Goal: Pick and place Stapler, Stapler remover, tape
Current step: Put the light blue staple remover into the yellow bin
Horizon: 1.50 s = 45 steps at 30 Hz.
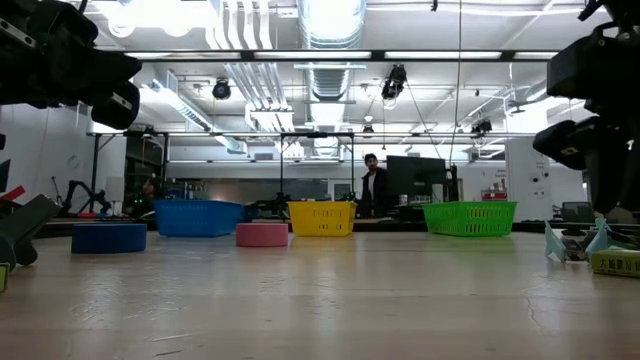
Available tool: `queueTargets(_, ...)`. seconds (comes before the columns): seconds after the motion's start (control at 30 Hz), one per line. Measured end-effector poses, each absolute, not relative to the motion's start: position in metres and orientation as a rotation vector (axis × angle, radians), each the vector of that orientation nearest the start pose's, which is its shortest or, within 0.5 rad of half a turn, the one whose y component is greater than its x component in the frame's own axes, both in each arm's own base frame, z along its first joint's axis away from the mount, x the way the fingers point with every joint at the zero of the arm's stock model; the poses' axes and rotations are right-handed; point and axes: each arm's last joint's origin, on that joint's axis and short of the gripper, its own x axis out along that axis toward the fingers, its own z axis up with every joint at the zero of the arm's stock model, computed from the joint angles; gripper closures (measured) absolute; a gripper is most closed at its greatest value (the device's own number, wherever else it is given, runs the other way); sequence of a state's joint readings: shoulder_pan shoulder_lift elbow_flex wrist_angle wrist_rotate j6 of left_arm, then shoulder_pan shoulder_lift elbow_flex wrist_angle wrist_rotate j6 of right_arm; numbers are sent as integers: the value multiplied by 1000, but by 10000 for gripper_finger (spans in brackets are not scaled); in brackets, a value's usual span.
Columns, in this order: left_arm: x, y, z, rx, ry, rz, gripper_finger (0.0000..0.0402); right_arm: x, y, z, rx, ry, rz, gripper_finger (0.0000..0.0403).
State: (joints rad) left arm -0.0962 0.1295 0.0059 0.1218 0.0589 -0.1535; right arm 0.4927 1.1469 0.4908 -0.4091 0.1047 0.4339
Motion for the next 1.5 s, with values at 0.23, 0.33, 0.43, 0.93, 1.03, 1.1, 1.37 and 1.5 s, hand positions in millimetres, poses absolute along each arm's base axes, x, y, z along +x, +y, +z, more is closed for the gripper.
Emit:
queueTargets(0.23, 105, -12, 167, -153, 14, -154, 392, 172, 89, 160, 42, 1017, 157, 312)
queueTargets(0.33, 105, -12, 167, -153, 14, -155, 392, 175, 91, 157, 8, 1007, 179, 311)
queueTargets(0.43, 105, -12, 167, -153, 14, -155, 392, 178, 92, 151, -5, 1032, 174, 308)
queueTargets(0.93, 105, -12, 167, -153, 15, -154, 392, 191, 99, 140, -30, 1088, 153, 330)
queueTargets(1.03, 105, -12, 167, -153, 16, -154, 392, 192, 99, 140, -30, 1090, 152, 348)
queueTargets(1.1, 105, -12, 167, -153, 16, -154, 392, 192, 99, 140, -31, 1093, 151, 361)
queueTargets(1.37, 105, -12, 167, -153, 16, -155, 392, 192, 98, 140, -50, 1083, 117, 393)
queueTargets(1.5, 105, -12, 167, -153, 16, -154, 392, 194, 99, 143, -58, 1073, 107, 394)
